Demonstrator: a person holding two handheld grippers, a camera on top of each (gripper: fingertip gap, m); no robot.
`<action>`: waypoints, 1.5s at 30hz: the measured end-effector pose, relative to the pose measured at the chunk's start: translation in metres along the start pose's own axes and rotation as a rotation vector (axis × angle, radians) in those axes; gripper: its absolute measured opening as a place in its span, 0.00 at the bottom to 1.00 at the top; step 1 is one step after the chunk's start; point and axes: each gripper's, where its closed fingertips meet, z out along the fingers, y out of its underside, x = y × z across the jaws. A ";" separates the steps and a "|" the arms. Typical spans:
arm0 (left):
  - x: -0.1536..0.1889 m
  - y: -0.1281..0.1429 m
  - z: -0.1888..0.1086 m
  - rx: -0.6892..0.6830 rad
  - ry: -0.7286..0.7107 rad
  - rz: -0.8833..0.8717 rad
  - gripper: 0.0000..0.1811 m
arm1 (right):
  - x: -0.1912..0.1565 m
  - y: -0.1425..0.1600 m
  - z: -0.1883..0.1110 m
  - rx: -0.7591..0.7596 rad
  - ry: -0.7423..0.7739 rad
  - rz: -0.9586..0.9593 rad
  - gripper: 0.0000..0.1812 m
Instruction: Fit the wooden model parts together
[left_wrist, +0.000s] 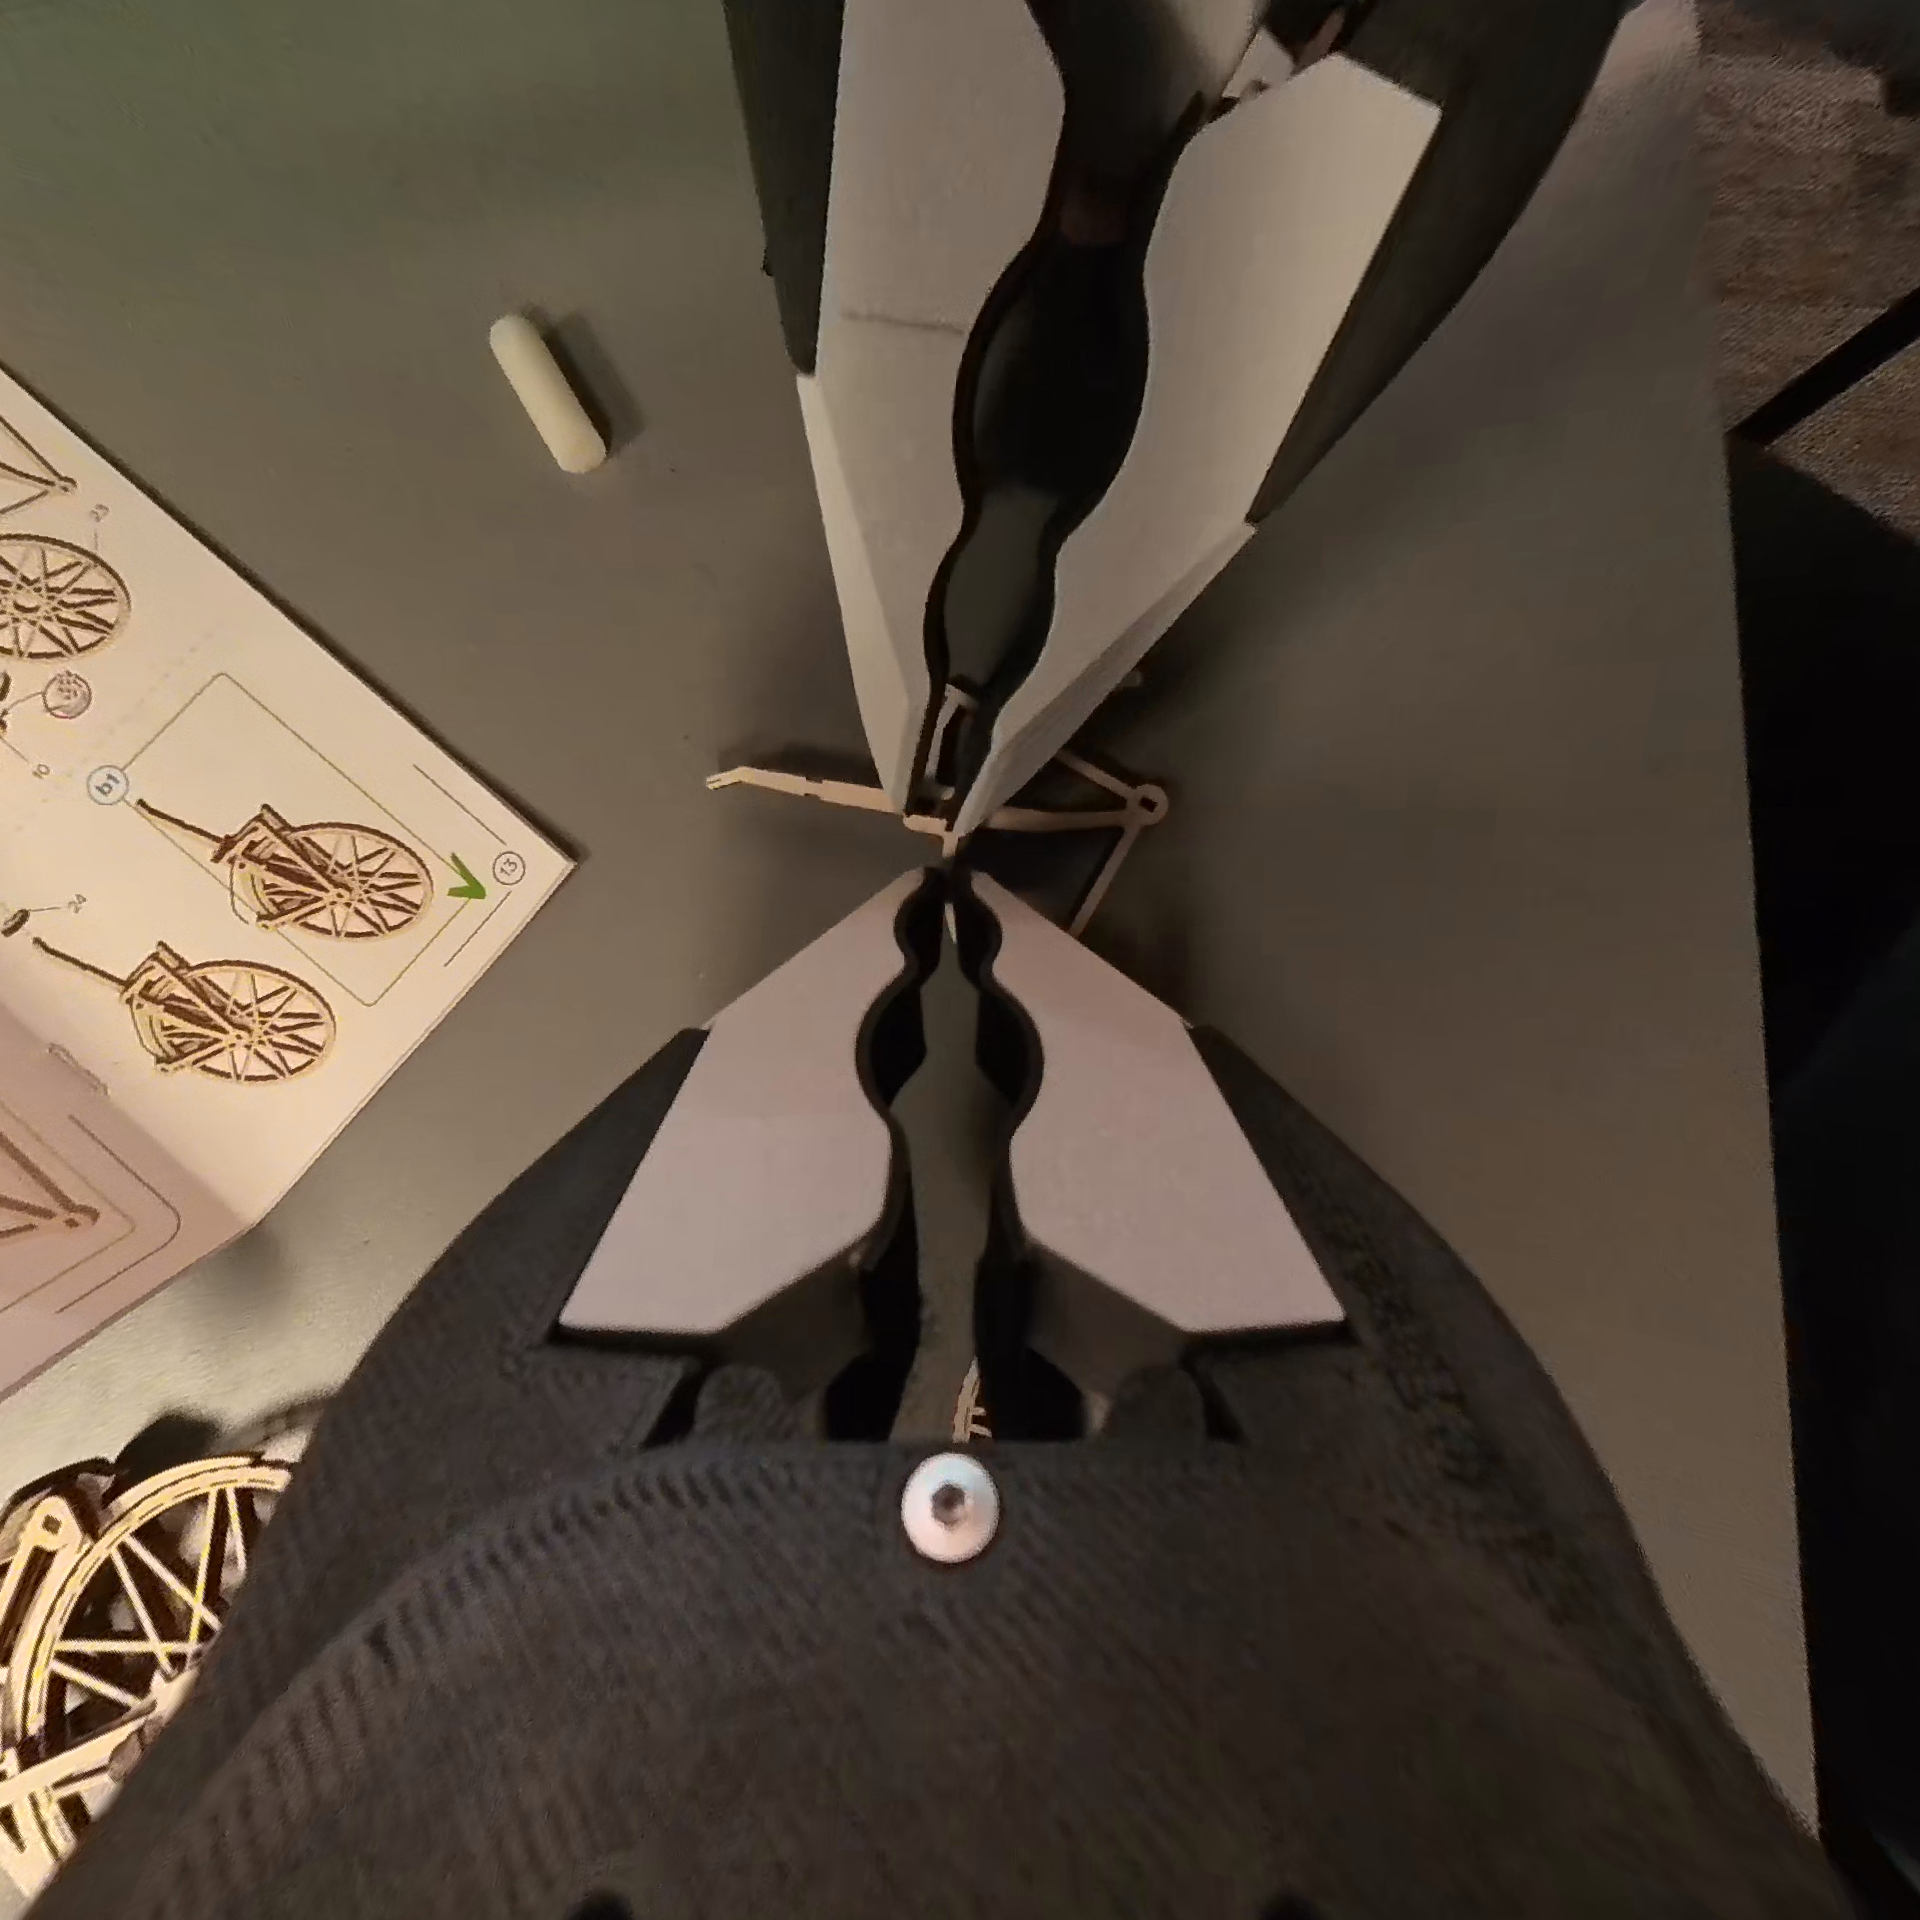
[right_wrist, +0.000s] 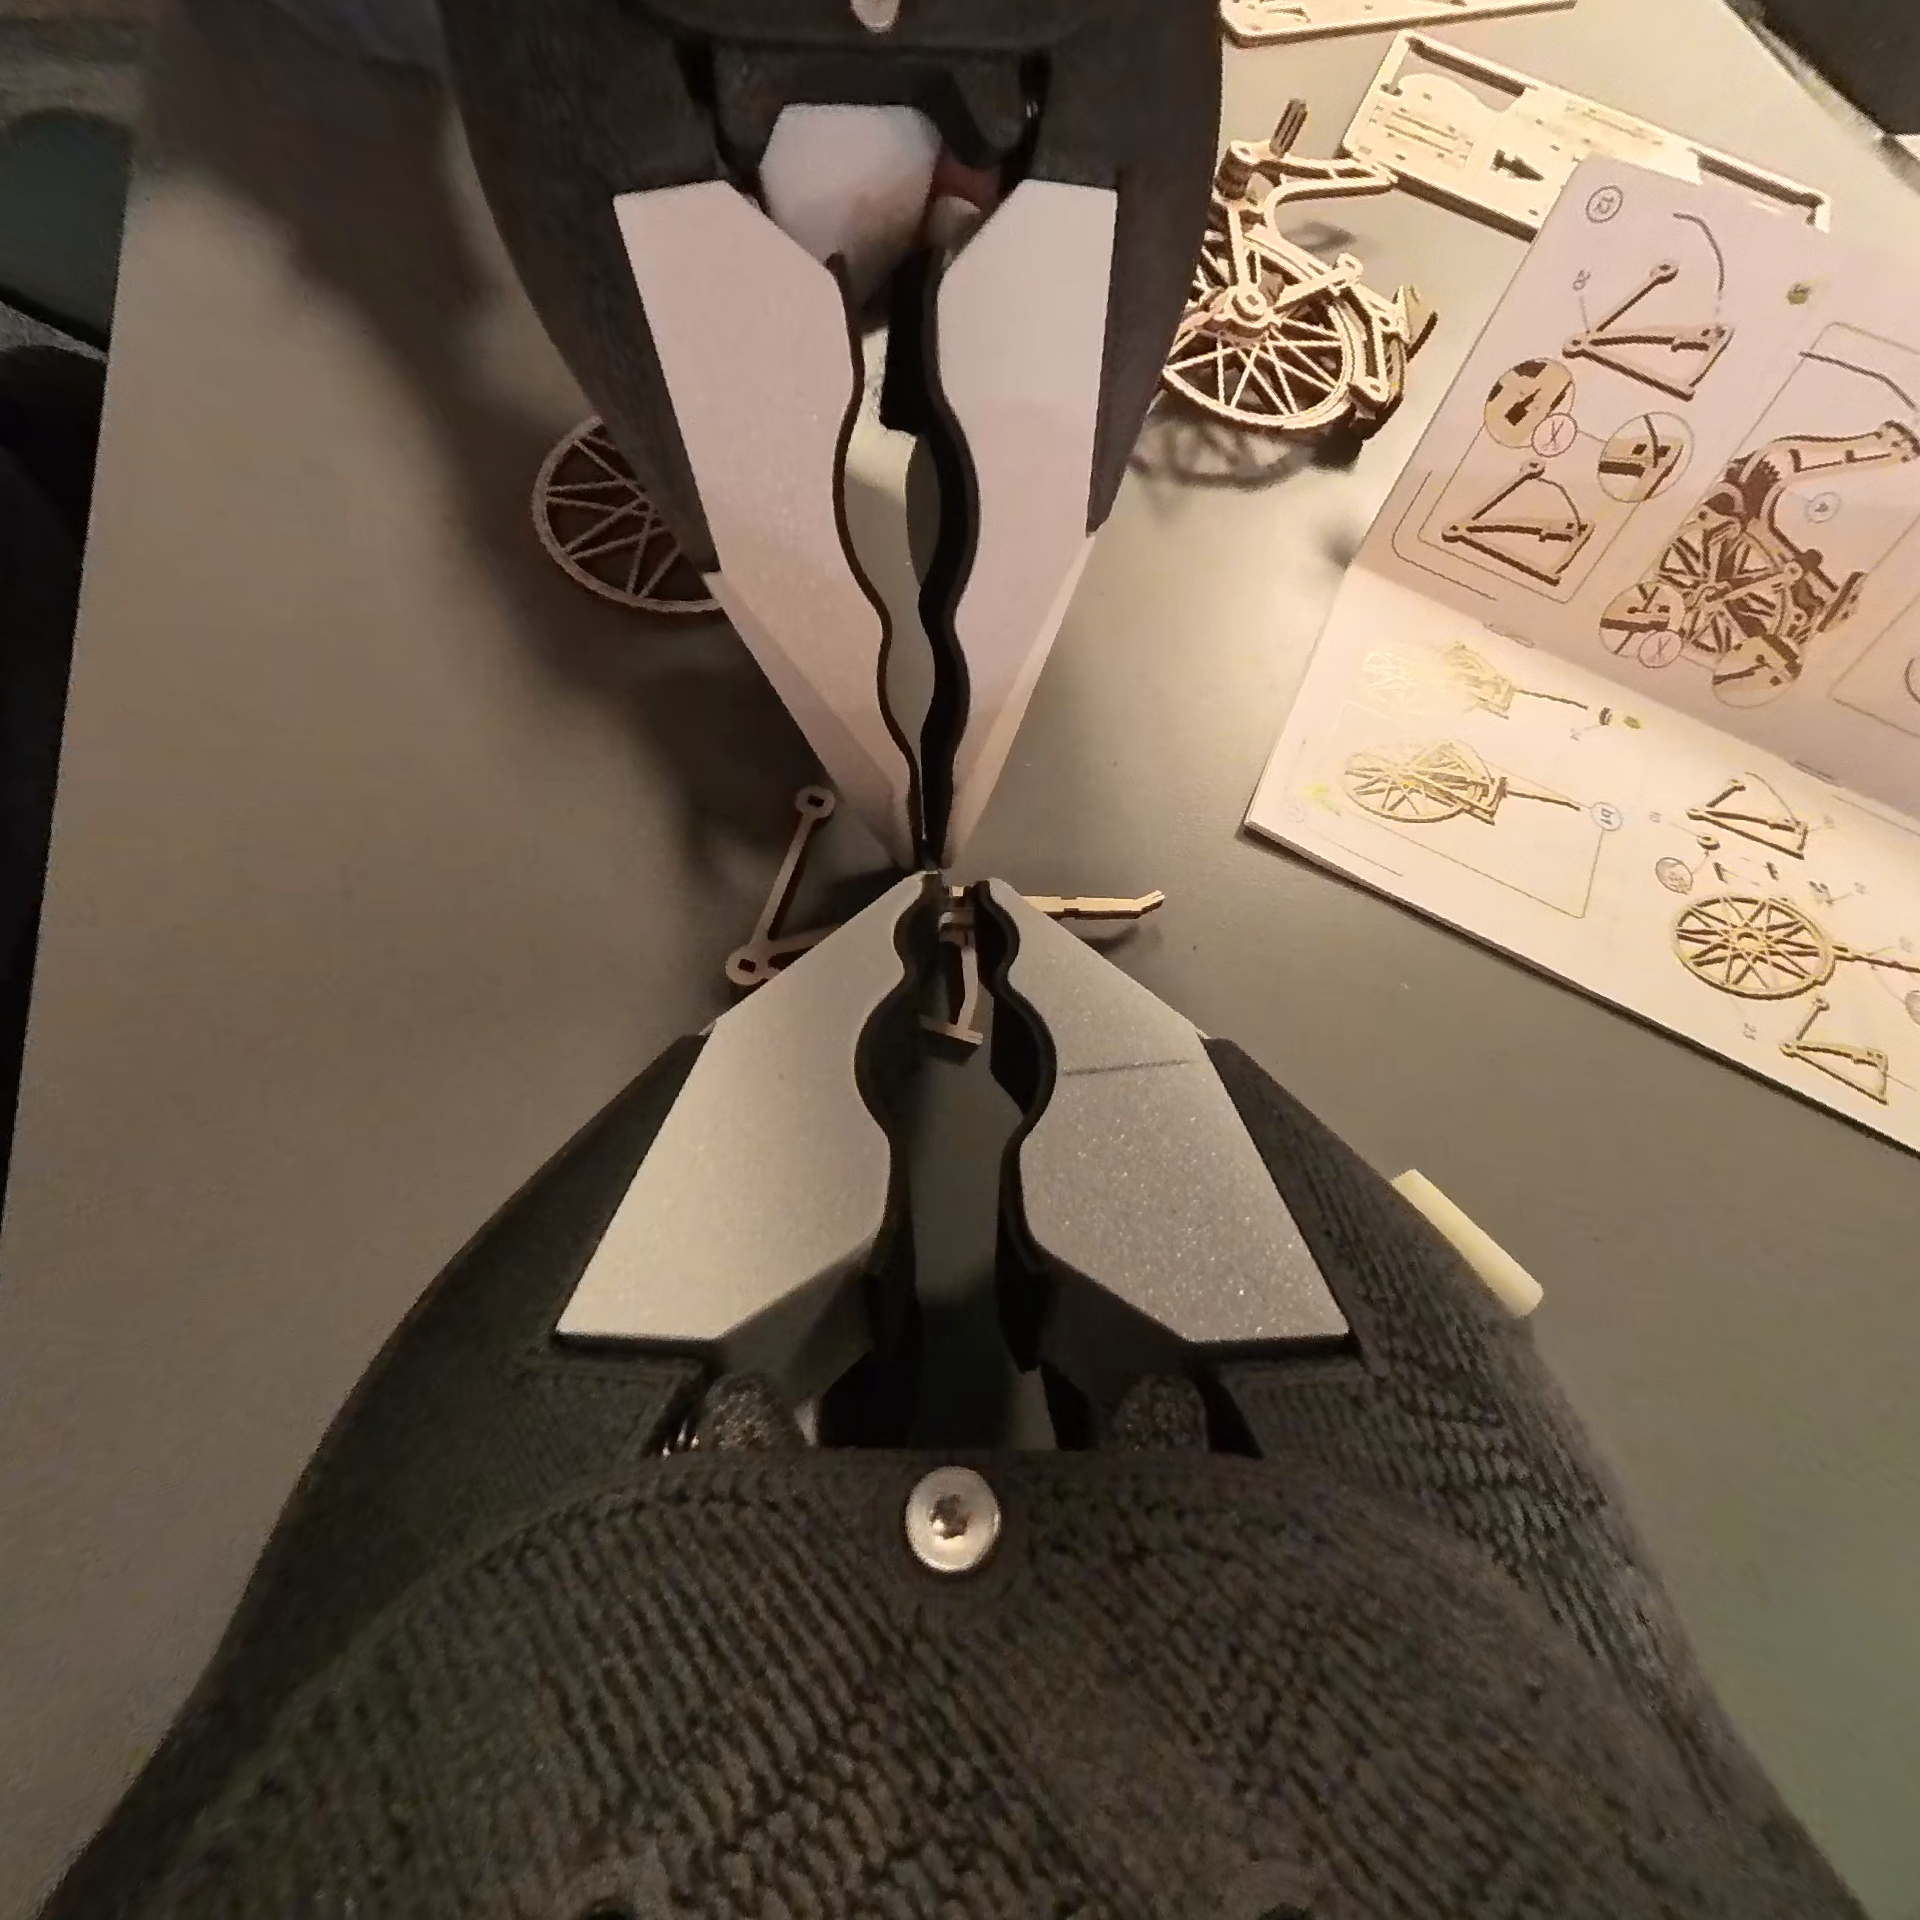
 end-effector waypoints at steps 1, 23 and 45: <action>0.000 0.000 0.000 -0.003 0.000 -0.003 0.00 | -0.001 0.001 0.000 -0.002 -0.010 0.004 0.06; 0.001 -0.003 0.001 -0.011 0.031 -0.044 0.01 | -0.005 0.009 -0.009 -0.019 -0.030 0.067 0.00; -0.001 -0.022 0.006 0.116 0.145 0.100 0.04 | -0.004 0.010 -0.009 -0.021 -0.019 0.073 0.00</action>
